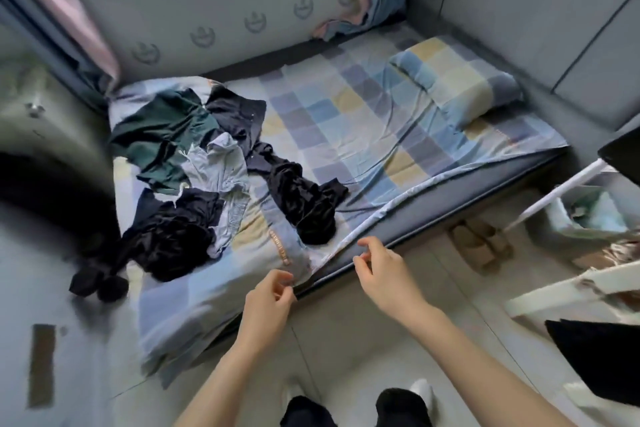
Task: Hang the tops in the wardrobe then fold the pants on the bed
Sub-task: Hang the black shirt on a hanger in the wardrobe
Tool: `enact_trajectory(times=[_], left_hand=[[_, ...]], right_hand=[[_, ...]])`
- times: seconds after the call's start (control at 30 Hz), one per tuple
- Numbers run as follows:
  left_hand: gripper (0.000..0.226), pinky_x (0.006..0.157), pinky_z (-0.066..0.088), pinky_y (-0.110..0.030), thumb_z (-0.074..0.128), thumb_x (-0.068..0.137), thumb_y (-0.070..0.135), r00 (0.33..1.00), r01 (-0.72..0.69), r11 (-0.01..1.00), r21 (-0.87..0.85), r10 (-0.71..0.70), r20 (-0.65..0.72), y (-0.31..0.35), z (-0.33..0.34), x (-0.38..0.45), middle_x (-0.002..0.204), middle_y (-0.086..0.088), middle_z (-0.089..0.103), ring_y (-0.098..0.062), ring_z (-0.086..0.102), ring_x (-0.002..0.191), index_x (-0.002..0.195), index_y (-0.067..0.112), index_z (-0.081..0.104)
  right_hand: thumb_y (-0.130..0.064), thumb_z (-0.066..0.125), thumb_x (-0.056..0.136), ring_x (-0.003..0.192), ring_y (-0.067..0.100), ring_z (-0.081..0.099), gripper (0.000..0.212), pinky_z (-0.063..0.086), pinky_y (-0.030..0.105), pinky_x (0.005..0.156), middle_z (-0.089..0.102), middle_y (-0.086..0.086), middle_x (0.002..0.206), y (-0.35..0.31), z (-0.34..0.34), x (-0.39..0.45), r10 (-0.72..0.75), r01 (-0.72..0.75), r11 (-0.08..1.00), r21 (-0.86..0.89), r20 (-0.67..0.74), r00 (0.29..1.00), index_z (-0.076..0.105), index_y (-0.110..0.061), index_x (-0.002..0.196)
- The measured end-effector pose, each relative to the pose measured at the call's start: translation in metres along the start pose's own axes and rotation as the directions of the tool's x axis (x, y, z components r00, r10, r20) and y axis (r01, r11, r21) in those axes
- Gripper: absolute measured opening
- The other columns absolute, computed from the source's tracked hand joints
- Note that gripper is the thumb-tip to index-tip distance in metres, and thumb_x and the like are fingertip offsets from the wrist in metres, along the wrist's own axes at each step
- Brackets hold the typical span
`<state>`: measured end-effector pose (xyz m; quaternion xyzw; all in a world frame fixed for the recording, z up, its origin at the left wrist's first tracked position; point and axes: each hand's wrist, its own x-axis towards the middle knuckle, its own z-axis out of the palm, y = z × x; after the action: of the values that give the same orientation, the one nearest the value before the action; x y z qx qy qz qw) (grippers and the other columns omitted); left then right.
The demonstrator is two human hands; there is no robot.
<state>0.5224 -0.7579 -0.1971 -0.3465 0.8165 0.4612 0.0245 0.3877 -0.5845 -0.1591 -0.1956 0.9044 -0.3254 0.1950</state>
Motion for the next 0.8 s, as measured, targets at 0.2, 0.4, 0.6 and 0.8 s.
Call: enact_trajectory(times=[0.2, 0.4, 0.6, 0.8], left_hand=[[0.020, 0.057, 0.041, -0.021, 0.056, 0.088, 0.016, 0.990, 0.132, 0.991, 0.039, -0.133, 0.042, -0.055, -0.051, 0.076, 0.075, 0.006, 0.068, -0.008, 0.063, 0.073, 0.091, 0.035, 0.059], [0.013, 0.063, 0.040, -0.026, 0.056, 0.087, 0.018, 0.974, 0.206, 0.975, 0.088, -0.212, 0.075, -0.064, -0.057, 0.192, 0.087, 0.001, 0.068, -0.017, 0.061, 0.081, 0.093, 0.029, 0.061], [0.013, 0.075, 0.044, -0.030, 0.059, 0.092, 0.020, 0.940, 0.323, 0.945, 0.056, -0.327, 0.094, -0.061, -0.029, 0.327, 0.099, -0.004, 0.067, -0.021, 0.061, 0.093, 0.099, 0.013, 0.066], [0.016, 0.054, 0.036, -0.025, 0.055, 0.091, 0.017, 0.922, 0.338, 0.928, 0.155, -0.360, 0.144, -0.082, 0.020, 0.456, 0.077, -0.002, 0.062, -0.016, 0.055, 0.069, 0.094, 0.006, 0.066]], right_hand=[[-0.029, 0.047, 0.095, 0.106, 0.029, 0.057, 0.032, 0.047, 0.040, 0.088, 0.064, 0.008, 0.114, -0.021, 0.060, 0.061, 0.136, -0.136, 0.991, -0.012, 0.113, 0.984, 0.049, -0.018, 0.124], [-0.030, 0.046, 0.095, 0.098, 0.028, 0.056, 0.032, 0.041, 0.035, 0.075, 0.065, 0.009, 0.109, -0.004, 0.094, 0.173, 0.204, -0.189, 0.978, -0.092, 0.212, 0.956, 0.050, -0.015, 0.124], [-0.035, 0.043, 0.097, 0.091, 0.020, 0.052, 0.036, 0.043, 0.035, 0.075, 0.063, 0.004, 0.105, 0.024, 0.128, 0.322, 0.201, -0.162, 0.975, -0.150, 0.304, 0.931, 0.047, -0.013, 0.126], [-0.035, 0.047, 0.098, 0.106, 0.026, 0.056, 0.040, 0.047, 0.037, 0.087, 0.061, 0.010, 0.116, 0.059, 0.200, 0.457, 0.185, -0.123, 0.975, -0.188, 0.359, 0.915, 0.046, -0.008, 0.127]])
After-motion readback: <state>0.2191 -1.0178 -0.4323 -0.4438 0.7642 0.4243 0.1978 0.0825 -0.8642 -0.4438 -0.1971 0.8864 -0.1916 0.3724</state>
